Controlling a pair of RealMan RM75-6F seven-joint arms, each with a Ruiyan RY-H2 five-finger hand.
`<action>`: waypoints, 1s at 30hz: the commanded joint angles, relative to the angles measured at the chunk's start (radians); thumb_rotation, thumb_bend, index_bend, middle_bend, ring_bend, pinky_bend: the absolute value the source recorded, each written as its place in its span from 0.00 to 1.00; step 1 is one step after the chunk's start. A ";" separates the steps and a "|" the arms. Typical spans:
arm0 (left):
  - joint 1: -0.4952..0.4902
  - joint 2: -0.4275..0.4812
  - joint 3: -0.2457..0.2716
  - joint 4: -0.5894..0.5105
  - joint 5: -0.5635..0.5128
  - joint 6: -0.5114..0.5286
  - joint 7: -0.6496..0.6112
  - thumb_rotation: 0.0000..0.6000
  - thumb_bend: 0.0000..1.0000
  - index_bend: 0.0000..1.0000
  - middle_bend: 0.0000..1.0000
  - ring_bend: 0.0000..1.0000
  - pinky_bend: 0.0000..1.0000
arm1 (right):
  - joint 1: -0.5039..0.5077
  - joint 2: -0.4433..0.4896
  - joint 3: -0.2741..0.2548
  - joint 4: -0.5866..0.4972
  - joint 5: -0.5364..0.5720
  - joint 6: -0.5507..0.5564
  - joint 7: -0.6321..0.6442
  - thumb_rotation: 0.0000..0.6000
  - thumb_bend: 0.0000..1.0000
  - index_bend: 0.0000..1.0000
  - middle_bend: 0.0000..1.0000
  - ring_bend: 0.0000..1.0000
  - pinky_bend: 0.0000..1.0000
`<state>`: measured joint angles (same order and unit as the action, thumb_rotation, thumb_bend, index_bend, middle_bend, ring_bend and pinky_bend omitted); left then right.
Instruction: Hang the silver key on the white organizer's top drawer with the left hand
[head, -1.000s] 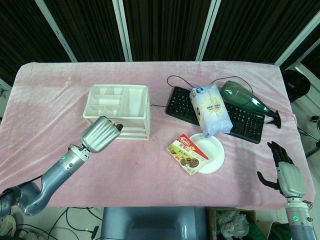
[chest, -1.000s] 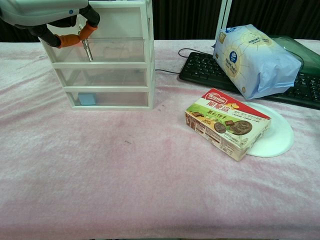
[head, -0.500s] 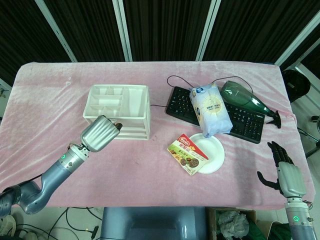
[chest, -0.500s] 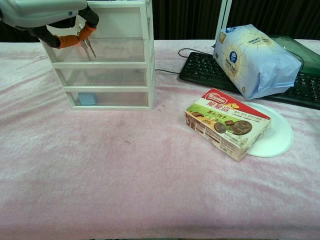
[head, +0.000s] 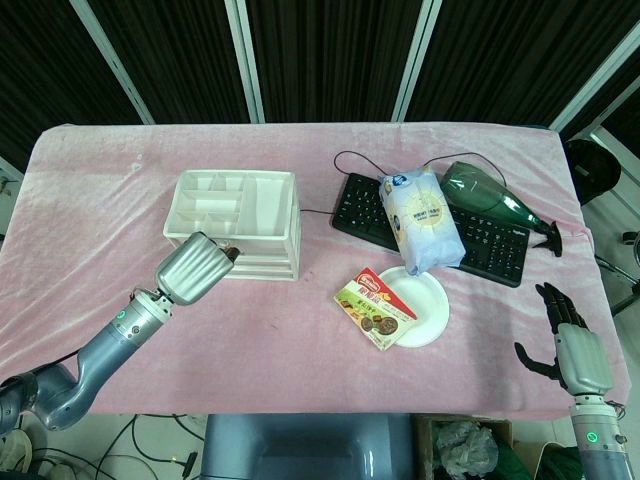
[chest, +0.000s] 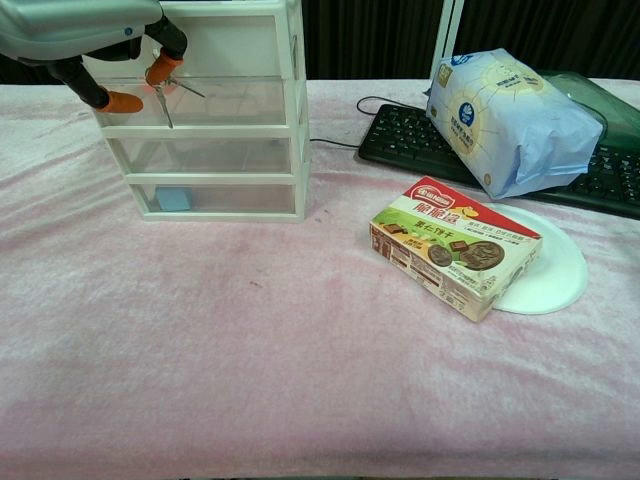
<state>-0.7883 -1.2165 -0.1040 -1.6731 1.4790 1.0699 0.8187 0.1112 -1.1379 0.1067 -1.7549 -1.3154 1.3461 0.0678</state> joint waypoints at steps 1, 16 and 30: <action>0.002 0.001 -0.002 0.001 0.003 0.005 -0.003 1.00 0.12 0.49 1.00 1.00 1.00 | 0.000 -0.001 0.000 0.000 0.000 0.001 -0.001 1.00 0.28 0.02 0.00 0.00 0.15; 0.009 -0.004 -0.021 -0.005 0.042 0.054 -0.016 1.00 0.10 0.41 1.00 1.00 1.00 | 0.000 0.000 0.001 -0.001 0.002 -0.001 0.001 1.00 0.28 0.02 0.00 0.00 0.15; 0.186 0.066 0.062 -0.133 0.182 0.306 -0.155 1.00 0.05 0.21 0.56 0.62 0.65 | 0.000 0.001 -0.002 0.002 0.000 -0.002 -0.005 1.00 0.28 0.02 0.00 0.00 0.15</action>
<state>-0.6648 -1.1731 -0.0774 -1.7725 1.6309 1.3082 0.6921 0.1113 -1.1367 0.1057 -1.7537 -1.3145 1.3438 0.0642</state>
